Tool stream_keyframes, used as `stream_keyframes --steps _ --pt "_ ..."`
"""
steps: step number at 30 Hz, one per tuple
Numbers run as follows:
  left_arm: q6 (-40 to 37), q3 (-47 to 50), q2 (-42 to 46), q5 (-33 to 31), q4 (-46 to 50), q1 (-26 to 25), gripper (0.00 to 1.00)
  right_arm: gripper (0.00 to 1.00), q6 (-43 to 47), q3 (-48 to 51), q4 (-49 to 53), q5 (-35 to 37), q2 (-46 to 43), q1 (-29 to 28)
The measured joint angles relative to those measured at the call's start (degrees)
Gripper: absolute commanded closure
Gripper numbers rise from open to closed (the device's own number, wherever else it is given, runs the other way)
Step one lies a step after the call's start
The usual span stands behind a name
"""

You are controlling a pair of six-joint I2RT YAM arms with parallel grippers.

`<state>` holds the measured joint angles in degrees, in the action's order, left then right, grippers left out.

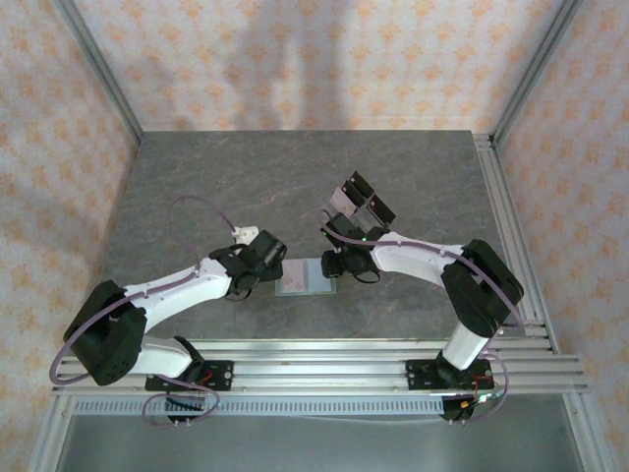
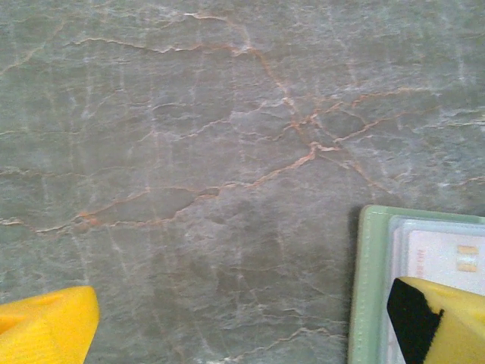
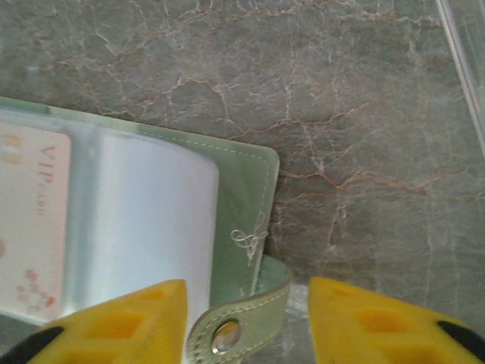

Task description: Put the credit cards into the card holder

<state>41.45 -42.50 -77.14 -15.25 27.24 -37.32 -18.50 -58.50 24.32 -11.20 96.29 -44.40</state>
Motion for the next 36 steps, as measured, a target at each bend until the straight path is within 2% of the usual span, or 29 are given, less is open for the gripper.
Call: stream_keyframes --steps 3,5,8,21,36 --pt "-1.0 0.0 0.0 2.3 -2.4 0.3 0.0 0.9 0.3 0.0 -0.2 1.0 0.0 0.5" --pt "-1.5 0.4 0.0 3.9 -4.5 0.4 0.0 0.95 0.2 0.2 -0.3 1.2 0.0 1.0" --pt "-2.5 1.0 -0.3 6.1 -7.2 0.6 0.0 0.98 0.0 0.8 -0.4 1.4 -0.4 1.6" --pt "-3.8 5.0 -5.2 14.6 -21.6 0.6 0.0 1.0 -0.5 3.6 -3.3 1.0 -0.9 1.6" --pt "-3.8 7.0 -8.8 17.5 -30.5 0.7 0.0 1.0 -1.6 5.3 -6.0 -0.7 -1.3 2.2"
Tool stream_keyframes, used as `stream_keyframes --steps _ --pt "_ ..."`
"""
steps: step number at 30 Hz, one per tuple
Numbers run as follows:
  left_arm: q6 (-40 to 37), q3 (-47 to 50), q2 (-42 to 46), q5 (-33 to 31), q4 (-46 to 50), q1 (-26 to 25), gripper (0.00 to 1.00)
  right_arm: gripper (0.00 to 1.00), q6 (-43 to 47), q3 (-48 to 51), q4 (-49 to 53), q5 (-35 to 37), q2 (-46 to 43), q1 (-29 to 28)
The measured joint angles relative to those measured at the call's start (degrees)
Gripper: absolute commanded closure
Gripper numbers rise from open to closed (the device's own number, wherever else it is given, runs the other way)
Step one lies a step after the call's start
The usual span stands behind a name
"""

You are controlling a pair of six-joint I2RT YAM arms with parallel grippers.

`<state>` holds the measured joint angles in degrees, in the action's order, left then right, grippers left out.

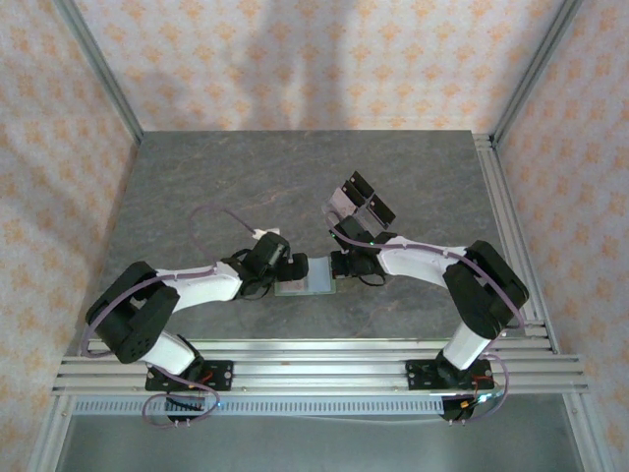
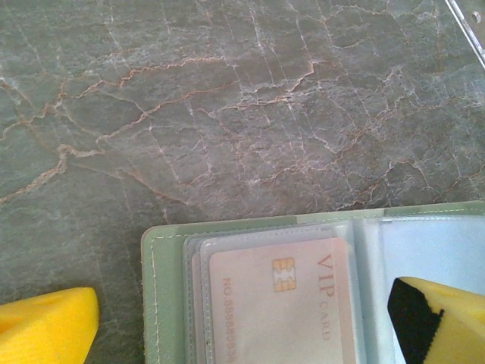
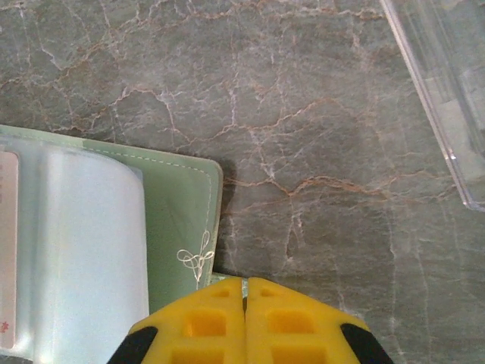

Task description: Put the credit cards into the card holder

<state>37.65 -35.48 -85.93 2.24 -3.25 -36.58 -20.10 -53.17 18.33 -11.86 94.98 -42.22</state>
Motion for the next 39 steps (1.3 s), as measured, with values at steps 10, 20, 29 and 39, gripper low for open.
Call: stream_keyframes --steps 10,20,29,39 --pt "0.0 0.0 -0.9 1.0 -2.5 -0.2 0.0 1.0 -0.4 0.1 -0.7 -1.0 0.0 0.0" --pt "0.0 -0.5 -1.2 1.5 -3.5 -1.9 0.0 1.0 -0.4 0.1 -1.0 -1.6 0.2 0.0" --pt "1.5 -0.5 3.6 1.4 -4.2 -3.2 0.0 1.0 -0.5 0.3 -1.4 -1.8 0.3 0.1" --pt "3.0 -2.5 5.7 1.3 -6.2 -8.4 0.0 1.0 -0.8 0.6 -2.3 -3.3 0.3 1.1"
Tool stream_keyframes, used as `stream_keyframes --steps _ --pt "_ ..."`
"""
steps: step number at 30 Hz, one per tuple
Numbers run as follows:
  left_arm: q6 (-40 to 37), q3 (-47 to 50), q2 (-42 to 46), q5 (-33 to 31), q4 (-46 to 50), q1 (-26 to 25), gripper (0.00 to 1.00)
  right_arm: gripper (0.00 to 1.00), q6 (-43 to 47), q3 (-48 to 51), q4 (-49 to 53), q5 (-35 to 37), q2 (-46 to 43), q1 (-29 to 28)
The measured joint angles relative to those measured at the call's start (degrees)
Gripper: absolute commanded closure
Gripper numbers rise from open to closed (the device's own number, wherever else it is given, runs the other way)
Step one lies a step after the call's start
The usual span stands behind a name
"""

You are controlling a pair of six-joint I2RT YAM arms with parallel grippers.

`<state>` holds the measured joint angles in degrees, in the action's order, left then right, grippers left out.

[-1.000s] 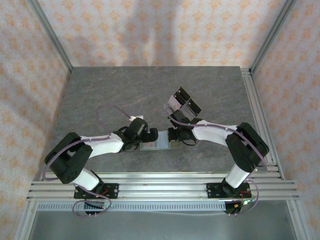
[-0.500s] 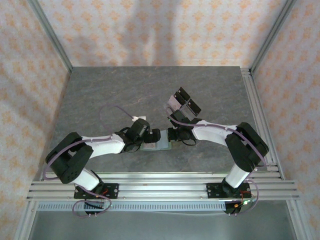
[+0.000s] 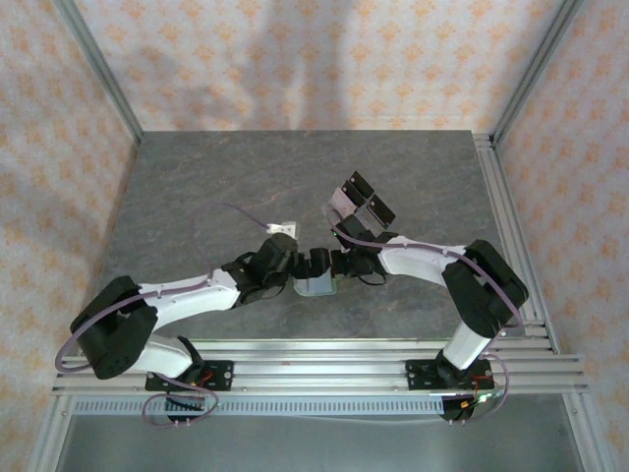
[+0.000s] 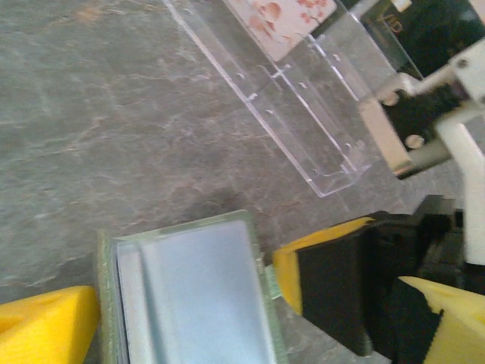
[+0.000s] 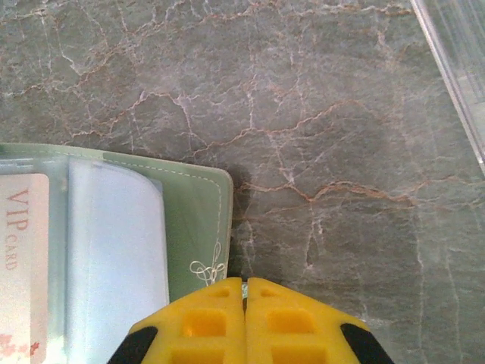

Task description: Put the credit cards into the card holder

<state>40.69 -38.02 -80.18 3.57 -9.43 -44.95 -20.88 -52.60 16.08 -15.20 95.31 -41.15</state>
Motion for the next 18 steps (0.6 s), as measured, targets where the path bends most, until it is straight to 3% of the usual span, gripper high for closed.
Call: stream_keyframes --steps 3,5,8,18 --pt "1.0 -1.1 -2.7 -1.2 -1.6 -1.3 0.0 1.0 -0.3 0.8 -0.1 0.0 0.0 1.0" --pt "1.7 -1.6 -4.3 -2.0 -2.8 -2.0 0.0 0.88 -0.7 1.4 -0.2 0.0 -0.3 1.8" --pt "2.6 -2.1 -6.0 -2.7 -4.4 -3.1 0.0 0.81 -1.4 3.1 -0.3 0.2 -1.4 2.7" --pt "4.3 -3.5 -9.2 -2.8 -7.5 -5.6 0.0 0.74 -2.7 7.8 -0.2 0.5 -7.5 5.0"
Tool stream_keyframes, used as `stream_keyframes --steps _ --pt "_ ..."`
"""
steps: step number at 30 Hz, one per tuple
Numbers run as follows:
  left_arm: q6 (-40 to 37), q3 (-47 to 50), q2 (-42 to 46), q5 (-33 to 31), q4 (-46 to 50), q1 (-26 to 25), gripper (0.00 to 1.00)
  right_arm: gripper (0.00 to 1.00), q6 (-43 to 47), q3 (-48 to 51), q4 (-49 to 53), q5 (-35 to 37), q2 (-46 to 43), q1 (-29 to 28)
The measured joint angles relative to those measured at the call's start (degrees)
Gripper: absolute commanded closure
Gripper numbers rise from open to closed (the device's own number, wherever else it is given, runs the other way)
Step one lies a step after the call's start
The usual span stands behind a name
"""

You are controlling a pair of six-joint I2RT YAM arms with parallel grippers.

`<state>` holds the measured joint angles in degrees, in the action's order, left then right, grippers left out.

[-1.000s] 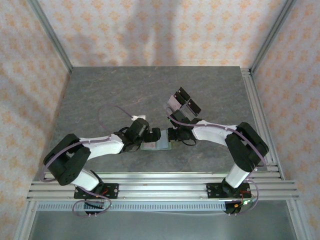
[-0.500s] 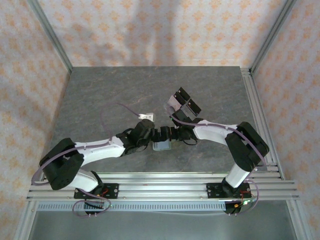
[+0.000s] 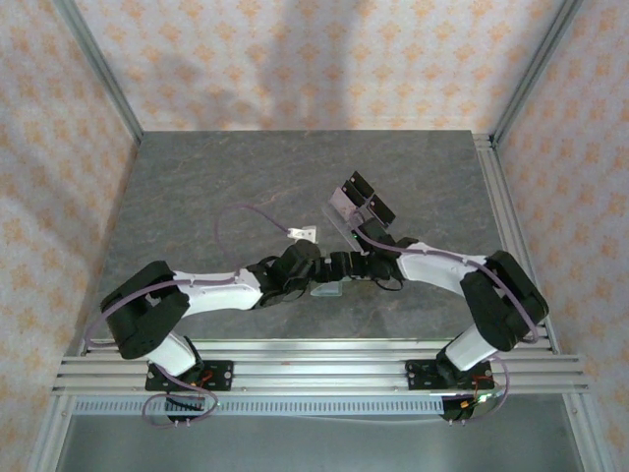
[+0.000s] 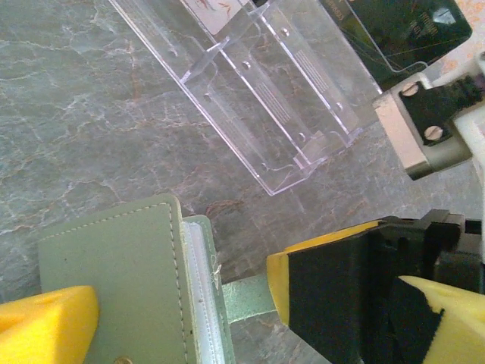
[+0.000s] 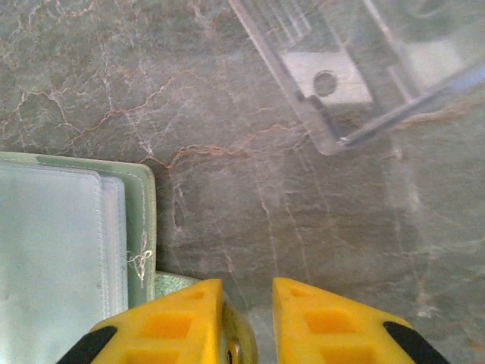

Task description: Put the credit cards into the card holder

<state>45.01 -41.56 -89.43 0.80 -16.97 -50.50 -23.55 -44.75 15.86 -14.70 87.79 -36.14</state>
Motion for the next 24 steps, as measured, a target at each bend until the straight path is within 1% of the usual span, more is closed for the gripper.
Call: stream_keyframes --steps 4,12,15,20,24 --pt "0.4 -0.1 0.0 -0.1 -0.6 -0.3 0.0 0.65 -0.7 0.6 0.4 0.4 -2.5 0.2" --pt "2.1 -0.5 0.0 -2.8 -1.5 -2.6 0.0 0.62 -0.7 1.6 1.8 1.6 -6.3 1.2" --pt "2.8 -0.5 -0.4 -3.2 -1.7 -4.2 0.0 0.63 -1.0 1.9 1.6 1.3 -7.8 2.4" --pt "3.9 -0.5 -3.8 -3.8 -3.4 -5.8 0.0 0.73 -1.0 2.4 1.5 0.9 -8.2 3.6" --pt "4.6 -0.5 -6.0 -4.6 -4.8 -6.5 0.0 0.74 -1.1 2.7 1.4 0.9 -7.7 3.7"
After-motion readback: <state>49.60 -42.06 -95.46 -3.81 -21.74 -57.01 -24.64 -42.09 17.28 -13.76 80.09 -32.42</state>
